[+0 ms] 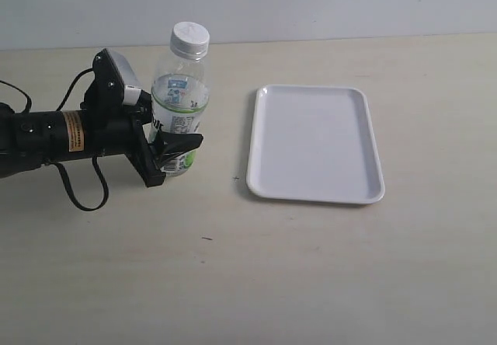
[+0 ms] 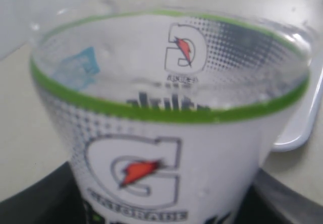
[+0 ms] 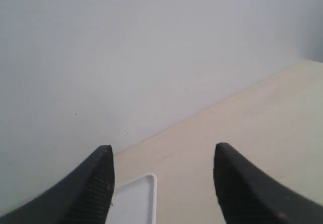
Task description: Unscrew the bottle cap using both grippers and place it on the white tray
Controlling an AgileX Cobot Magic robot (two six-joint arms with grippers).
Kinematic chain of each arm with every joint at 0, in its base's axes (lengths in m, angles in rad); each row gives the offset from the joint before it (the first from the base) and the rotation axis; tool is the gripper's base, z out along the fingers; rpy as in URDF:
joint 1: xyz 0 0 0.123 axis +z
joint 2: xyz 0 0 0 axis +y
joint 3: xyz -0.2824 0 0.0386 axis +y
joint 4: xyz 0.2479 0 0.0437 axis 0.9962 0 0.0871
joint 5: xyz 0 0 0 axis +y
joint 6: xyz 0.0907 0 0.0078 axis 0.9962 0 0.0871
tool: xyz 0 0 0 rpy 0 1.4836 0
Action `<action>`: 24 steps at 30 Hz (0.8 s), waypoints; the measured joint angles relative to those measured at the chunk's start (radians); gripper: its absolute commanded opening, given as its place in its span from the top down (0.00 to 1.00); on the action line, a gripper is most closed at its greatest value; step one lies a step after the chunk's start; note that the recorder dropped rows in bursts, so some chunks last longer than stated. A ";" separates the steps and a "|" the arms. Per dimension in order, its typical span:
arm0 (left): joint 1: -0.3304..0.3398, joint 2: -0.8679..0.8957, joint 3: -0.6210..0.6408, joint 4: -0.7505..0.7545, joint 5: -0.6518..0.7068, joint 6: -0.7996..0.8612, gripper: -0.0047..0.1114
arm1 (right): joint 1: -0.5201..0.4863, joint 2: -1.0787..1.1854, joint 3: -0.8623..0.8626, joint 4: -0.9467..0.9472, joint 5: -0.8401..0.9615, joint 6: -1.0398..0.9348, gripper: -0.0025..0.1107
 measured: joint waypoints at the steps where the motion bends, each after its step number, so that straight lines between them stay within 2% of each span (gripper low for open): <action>1: 0.000 0.000 0.000 0.000 0.000 0.000 0.96 | 0.000 0.000 0.000 0.011 0.000 0.015 0.48; 5: 0.000 0.000 0.000 0.010 0.000 0.000 0.96 | 0.000 0.000 -0.002 0.171 0.011 0.028 0.48; 9: 0.000 0.000 0.000 0.023 0.000 0.000 0.96 | 0.000 0.020 -0.182 0.231 0.097 -0.114 0.48; 11: 0.000 0.000 0.000 0.023 0.000 0.002 0.96 | 0.002 0.124 -0.360 0.287 0.185 -0.256 0.48; 12: 0.000 0.000 0.000 0.023 0.005 0.010 0.96 | 0.002 0.226 -0.474 0.353 0.291 -0.358 0.48; 16: -0.002 0.000 0.000 0.027 0.022 0.024 0.96 | 0.004 0.493 -0.751 0.504 0.571 -0.574 0.44; 20: -0.002 0.000 0.000 0.031 0.025 0.027 0.96 | 0.004 0.788 -0.984 0.566 0.814 -0.656 0.41; 24: -0.002 0.000 0.000 0.039 0.025 0.031 0.96 | 0.022 1.029 -1.157 0.580 0.962 -0.674 0.41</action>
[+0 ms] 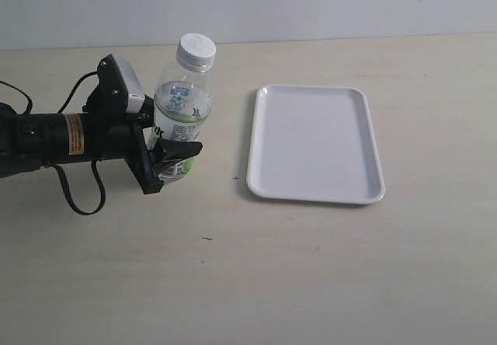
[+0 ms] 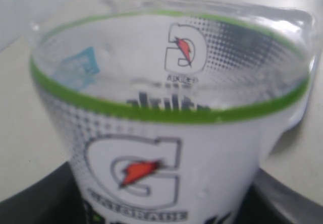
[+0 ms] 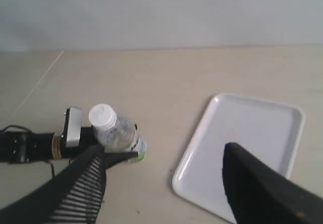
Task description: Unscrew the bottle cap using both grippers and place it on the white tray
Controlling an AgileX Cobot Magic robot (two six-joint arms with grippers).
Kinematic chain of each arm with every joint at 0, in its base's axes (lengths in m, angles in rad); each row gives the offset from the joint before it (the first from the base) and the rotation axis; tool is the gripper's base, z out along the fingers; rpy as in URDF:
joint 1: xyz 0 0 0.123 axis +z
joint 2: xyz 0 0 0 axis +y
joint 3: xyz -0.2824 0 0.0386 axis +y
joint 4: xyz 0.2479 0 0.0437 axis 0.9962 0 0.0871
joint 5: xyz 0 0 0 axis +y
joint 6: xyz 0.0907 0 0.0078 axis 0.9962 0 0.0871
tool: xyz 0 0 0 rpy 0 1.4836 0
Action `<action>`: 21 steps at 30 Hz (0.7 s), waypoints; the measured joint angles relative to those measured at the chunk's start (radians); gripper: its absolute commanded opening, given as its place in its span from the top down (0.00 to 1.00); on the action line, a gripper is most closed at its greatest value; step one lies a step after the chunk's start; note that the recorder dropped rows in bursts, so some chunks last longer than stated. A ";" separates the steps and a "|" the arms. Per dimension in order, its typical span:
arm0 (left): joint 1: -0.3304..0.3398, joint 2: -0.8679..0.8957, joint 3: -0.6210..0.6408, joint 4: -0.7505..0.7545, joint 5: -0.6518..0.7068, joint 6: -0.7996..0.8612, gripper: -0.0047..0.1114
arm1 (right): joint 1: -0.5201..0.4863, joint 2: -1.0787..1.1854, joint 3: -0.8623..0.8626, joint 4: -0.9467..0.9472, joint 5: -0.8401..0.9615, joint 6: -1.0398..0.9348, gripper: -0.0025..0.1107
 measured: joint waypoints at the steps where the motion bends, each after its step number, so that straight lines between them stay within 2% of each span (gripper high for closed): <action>1: 0.000 0.000 0.000 0.000 0.000 0.001 0.96 | 0.016 0.056 -0.033 0.000 0.025 -0.002 0.41; 6: 0.000 0.000 0.000 0.003 0.000 0.015 0.96 | 0.155 0.254 -0.145 -0.041 0.084 -0.002 0.41; 14: 0.000 0.000 0.000 0.006 0.000 0.019 0.96 | 0.416 0.472 -0.261 -0.109 0.065 0.033 0.41; 21: 0.000 0.000 0.000 0.006 0.000 0.013 0.96 | 0.582 0.651 -0.454 -0.333 0.011 0.171 0.41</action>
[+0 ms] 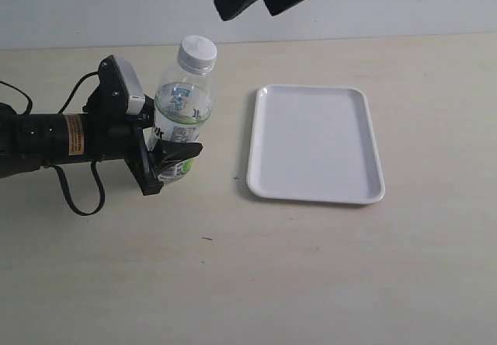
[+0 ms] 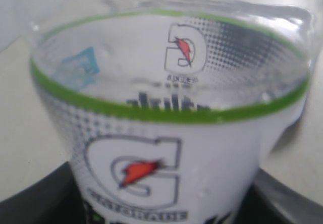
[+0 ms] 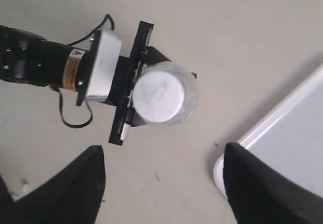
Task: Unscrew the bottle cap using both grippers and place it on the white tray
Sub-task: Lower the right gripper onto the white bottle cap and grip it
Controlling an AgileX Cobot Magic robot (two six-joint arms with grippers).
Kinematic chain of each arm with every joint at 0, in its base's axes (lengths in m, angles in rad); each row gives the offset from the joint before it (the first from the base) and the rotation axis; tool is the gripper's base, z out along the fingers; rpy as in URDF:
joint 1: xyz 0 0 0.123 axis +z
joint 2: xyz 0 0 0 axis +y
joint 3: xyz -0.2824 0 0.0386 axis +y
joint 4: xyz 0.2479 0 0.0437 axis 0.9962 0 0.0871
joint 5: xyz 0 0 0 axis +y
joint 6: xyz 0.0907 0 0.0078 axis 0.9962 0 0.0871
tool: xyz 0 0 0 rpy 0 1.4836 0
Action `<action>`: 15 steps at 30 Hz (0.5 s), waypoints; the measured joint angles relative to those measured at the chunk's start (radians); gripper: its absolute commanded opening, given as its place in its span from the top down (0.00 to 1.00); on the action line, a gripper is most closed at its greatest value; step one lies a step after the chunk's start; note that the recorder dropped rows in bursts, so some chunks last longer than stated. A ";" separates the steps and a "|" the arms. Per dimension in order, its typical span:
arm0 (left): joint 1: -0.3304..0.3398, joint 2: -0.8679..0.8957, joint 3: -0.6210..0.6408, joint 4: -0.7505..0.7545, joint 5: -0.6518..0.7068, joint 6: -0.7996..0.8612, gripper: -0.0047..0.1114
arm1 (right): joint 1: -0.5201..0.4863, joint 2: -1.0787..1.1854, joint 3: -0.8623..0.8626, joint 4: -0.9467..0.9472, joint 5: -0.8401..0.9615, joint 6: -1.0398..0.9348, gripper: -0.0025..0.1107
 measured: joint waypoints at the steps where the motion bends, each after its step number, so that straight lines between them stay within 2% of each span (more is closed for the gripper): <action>1: 0.000 0.000 0.000 0.000 0.000 0.000 0.96 | 0.018 0.026 -0.034 -0.039 0.004 0.026 0.40; 8: 0.000 0.000 0.000 0.000 0.000 0.000 0.96 | 0.079 0.188 -0.199 -0.118 0.034 0.083 0.39; 15: 0.000 0.000 0.000 0.002 0.000 0.000 0.96 | 0.110 0.266 -0.246 -0.130 0.051 0.087 0.39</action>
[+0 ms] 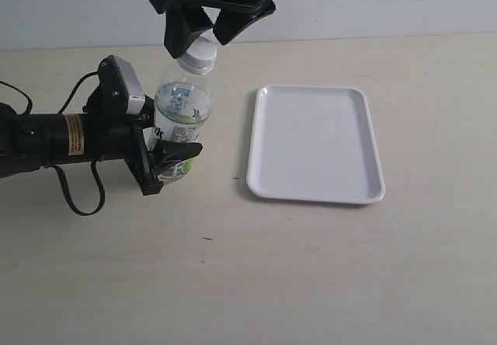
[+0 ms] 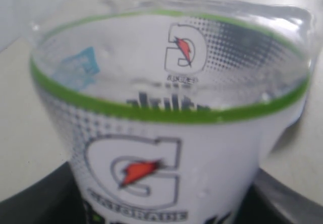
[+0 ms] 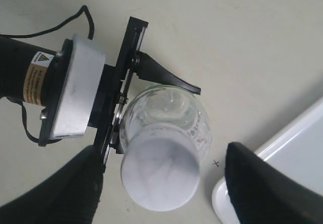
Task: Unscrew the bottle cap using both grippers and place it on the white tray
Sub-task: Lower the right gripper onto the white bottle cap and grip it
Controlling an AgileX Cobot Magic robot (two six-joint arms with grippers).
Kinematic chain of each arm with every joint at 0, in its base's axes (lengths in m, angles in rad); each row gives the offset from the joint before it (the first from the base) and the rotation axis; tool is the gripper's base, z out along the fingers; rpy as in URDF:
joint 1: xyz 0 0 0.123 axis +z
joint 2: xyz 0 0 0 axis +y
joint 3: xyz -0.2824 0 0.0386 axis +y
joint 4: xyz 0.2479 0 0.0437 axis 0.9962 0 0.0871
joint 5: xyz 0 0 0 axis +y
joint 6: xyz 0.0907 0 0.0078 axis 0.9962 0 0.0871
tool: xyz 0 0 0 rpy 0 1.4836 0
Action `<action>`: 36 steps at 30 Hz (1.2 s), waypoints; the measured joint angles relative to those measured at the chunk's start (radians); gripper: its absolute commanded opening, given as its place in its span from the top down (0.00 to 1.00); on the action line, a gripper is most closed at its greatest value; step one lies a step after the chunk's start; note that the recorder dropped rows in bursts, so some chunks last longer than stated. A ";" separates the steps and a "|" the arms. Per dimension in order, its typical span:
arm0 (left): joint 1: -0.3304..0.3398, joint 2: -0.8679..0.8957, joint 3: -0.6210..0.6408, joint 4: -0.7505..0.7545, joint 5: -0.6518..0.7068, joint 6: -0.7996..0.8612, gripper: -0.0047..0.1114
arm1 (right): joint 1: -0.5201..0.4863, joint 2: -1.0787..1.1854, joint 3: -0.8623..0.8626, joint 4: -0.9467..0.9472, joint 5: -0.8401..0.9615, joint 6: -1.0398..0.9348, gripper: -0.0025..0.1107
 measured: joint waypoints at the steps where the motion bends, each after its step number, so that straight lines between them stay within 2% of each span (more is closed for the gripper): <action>1: 0.000 0.000 0.000 0.000 0.000 0.000 0.96 | 0.000 0.003 0.000 -0.004 0.002 0.000 0.39; 18: 0.000 0.000 0.000 0.000 0.000 0.000 0.96 | 0.002 0.033 -0.003 -0.012 0.011 0.000 0.39; 31: 0.000 0.000 0.000 0.000 0.000 0.000 0.96 | 0.002 0.033 -0.022 -0.012 0.019 0.000 0.43; 34: 0.000 0.000 0.000 0.000 0.000 0.000 0.96 | 0.002 0.033 -0.022 -0.012 0.037 0.000 0.46; 36: 0.000 0.000 0.000 0.000 0.000 0.000 0.96 | 0.002 0.033 -0.022 -0.012 0.043 0.000 0.53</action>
